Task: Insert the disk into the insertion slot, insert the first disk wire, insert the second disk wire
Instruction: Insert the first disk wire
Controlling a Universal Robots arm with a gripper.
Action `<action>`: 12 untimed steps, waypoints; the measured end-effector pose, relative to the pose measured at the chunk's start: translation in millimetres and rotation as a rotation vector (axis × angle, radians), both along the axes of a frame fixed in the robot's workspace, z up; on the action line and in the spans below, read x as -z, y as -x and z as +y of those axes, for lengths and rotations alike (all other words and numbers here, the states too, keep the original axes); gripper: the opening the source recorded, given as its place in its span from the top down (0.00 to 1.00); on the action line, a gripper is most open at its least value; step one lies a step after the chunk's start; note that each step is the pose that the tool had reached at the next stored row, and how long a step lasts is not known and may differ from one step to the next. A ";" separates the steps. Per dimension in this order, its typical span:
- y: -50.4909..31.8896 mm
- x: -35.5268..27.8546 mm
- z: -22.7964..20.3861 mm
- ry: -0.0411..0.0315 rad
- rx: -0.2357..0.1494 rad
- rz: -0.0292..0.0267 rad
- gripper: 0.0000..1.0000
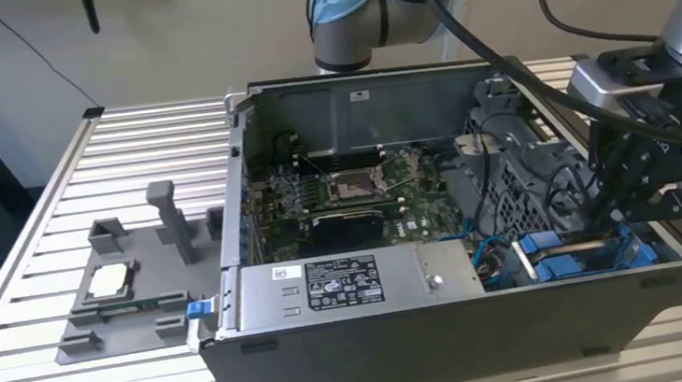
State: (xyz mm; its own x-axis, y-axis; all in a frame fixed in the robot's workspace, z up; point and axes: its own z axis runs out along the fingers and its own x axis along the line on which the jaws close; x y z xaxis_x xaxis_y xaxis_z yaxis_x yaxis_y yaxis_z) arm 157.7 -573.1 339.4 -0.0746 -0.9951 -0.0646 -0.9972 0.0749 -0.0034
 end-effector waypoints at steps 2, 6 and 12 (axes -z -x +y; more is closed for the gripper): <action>-0.1 0.0 0.0 0.0003 0.000 0.0001 0.81; -0.2 0.7 -0.1 0.0005 0.000 0.0001 0.81; -0.3 1.3 -0.1 0.0004 0.000 0.0001 0.81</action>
